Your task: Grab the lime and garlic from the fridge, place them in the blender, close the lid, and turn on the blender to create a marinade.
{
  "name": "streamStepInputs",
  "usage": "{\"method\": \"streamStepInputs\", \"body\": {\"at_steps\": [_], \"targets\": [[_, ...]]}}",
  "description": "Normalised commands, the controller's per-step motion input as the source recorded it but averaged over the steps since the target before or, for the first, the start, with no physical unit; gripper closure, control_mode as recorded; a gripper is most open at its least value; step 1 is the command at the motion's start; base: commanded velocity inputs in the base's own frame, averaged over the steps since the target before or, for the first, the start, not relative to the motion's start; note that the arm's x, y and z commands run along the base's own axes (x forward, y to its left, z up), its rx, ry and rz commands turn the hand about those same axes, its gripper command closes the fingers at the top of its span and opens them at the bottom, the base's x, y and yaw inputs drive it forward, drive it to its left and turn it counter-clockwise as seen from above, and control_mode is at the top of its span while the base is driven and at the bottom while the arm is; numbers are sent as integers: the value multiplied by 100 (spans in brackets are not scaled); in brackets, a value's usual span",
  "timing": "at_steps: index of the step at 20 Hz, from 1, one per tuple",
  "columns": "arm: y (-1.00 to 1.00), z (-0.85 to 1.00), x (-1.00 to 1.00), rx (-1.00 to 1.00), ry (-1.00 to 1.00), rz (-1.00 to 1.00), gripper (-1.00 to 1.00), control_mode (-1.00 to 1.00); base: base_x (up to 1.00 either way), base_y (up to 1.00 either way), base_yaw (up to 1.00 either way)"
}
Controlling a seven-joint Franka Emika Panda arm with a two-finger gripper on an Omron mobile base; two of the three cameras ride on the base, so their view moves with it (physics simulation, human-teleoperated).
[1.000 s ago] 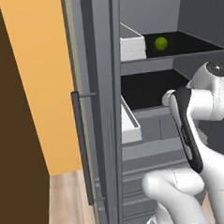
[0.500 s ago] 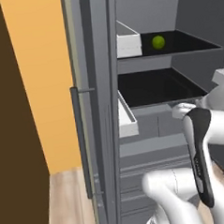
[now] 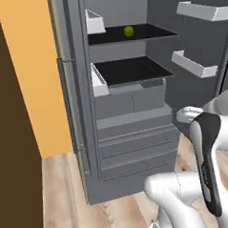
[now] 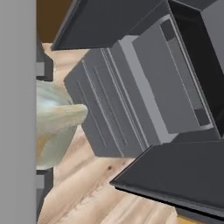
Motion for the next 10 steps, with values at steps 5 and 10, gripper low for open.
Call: {"method": "streamStepInputs", "body": {"at_steps": [5, 10], "targets": [[0, 0, 0, 0, 0, 0, 100, 100, -83, -44, -55], [0, 0, 0, 0, 0, 0, 100, 100, -32, -37, -75]]}}
